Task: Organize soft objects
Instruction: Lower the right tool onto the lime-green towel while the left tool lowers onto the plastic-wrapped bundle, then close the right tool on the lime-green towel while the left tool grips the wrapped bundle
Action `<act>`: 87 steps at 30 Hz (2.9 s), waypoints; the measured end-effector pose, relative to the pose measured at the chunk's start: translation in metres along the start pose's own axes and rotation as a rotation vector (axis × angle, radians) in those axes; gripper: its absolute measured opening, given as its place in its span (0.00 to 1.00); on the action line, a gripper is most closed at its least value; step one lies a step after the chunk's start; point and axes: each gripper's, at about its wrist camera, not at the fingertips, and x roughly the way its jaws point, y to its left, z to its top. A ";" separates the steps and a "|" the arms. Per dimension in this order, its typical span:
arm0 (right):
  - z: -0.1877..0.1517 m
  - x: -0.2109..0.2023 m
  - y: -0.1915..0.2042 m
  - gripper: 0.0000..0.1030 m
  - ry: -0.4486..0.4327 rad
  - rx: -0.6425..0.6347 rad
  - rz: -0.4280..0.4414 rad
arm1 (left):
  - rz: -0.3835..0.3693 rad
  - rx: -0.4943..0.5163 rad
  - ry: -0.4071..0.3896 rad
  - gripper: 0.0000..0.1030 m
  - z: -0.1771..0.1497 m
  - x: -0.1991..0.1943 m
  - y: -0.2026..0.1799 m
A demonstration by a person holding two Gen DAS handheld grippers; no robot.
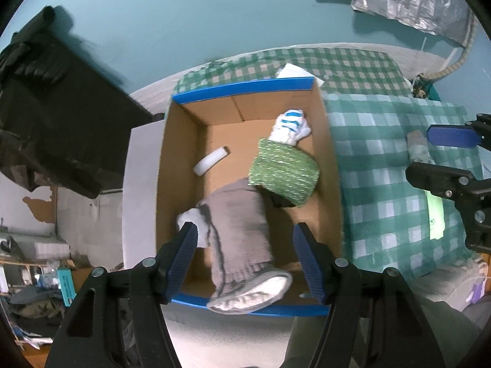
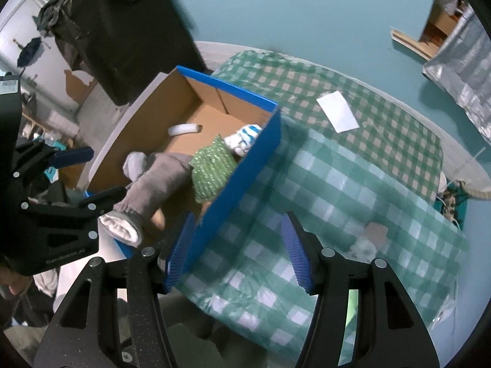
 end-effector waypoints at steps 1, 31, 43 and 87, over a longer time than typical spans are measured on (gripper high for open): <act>-0.003 -0.003 -0.003 0.58 -0.009 0.005 -0.006 | -0.003 0.006 0.001 0.64 0.000 -0.001 -0.004; -0.137 0.009 -0.129 0.58 0.073 0.361 -0.214 | -0.120 0.202 0.061 0.65 0.004 0.018 -0.128; -0.162 0.047 -0.154 0.58 0.102 0.388 -0.216 | -0.149 0.254 0.054 0.68 0.011 0.043 -0.170; -0.171 0.079 -0.218 0.08 0.131 0.337 -0.266 | -0.210 0.265 0.090 0.76 0.060 0.089 -0.246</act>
